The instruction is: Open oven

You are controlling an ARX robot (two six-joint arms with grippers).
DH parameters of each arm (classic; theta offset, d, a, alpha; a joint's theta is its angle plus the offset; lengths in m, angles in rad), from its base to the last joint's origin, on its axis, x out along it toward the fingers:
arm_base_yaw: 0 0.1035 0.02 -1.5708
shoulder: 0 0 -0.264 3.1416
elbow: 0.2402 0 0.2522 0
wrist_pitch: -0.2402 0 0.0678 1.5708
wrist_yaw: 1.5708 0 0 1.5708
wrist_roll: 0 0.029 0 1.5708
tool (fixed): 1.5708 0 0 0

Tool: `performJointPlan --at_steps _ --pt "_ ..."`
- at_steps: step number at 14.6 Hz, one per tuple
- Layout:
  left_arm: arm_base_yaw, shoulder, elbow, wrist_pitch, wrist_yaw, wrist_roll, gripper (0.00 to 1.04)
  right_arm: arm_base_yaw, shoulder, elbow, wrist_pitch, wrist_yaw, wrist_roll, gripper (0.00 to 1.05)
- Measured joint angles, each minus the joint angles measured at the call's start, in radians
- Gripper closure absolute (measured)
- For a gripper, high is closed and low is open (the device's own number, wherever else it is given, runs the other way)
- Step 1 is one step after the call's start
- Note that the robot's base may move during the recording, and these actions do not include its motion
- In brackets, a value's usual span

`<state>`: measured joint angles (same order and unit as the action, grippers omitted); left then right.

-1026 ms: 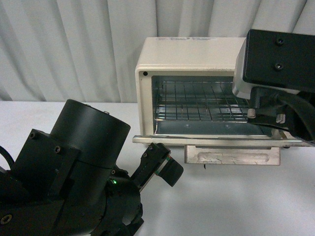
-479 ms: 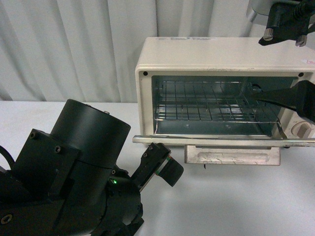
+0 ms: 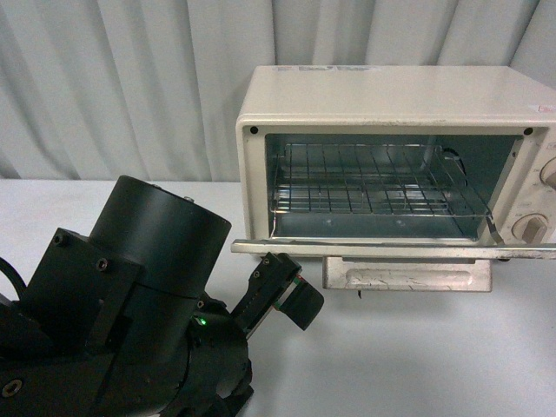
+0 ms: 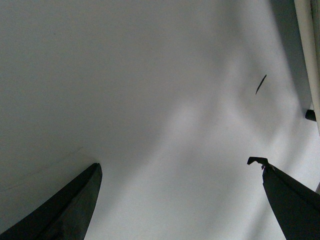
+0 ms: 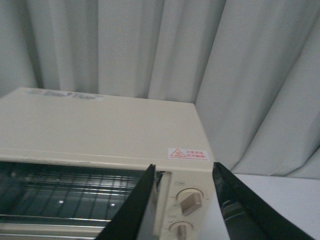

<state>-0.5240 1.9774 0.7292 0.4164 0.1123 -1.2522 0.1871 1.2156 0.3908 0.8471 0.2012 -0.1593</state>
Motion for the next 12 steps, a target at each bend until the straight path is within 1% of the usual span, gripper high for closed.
performJointPlan --at_steps 1,3,4,6,7,8,9,10,12 --pt "0.000 0.000 0.000 0.000 0.000 0.000 0.07 -0.011 -0.042 -0.043 0.003 -0.025 0.059 0.76" --pt "0.000 0.000 0.000 0.000 0.005 0.000 0.07 -0.041 -0.098 -0.130 -0.011 -0.055 0.116 0.98" --pt "0.000 0.000 0.000 0.000 0.004 0.000 0.07 -0.058 -0.135 -0.163 -0.018 -0.067 0.126 1.02" --pt "0.000 0.000 0.000 0.000 0.003 0.000 0.07 -0.084 -0.228 -0.213 -0.035 -0.090 0.138 1.03" --pt "0.000 0.000 0.000 0.000 0.004 0.000 0.07 -0.100 -0.309 -0.266 -0.080 -0.118 0.141 1.03" --pt "0.000 0.000 0.000 0.000 0.004 0.000 0.07 -0.130 -0.343 -0.282 -0.102 -0.155 0.142 1.03" --pt "0.000 0.000 0.000 0.000 0.003 0.000 0.07 -0.179 -0.383 -0.294 -0.122 -0.190 0.142 1.03" --pt "0.000 0.000 0.000 -0.001 0.004 0.000 0.07 -0.194 -0.423 -0.306 -0.144 -0.187 0.143 1.03" --pt "0.000 0.000 0.000 0.000 0.003 0.000 0.07 -0.187 -0.494 -0.331 -0.193 -0.202 0.144 1.03"
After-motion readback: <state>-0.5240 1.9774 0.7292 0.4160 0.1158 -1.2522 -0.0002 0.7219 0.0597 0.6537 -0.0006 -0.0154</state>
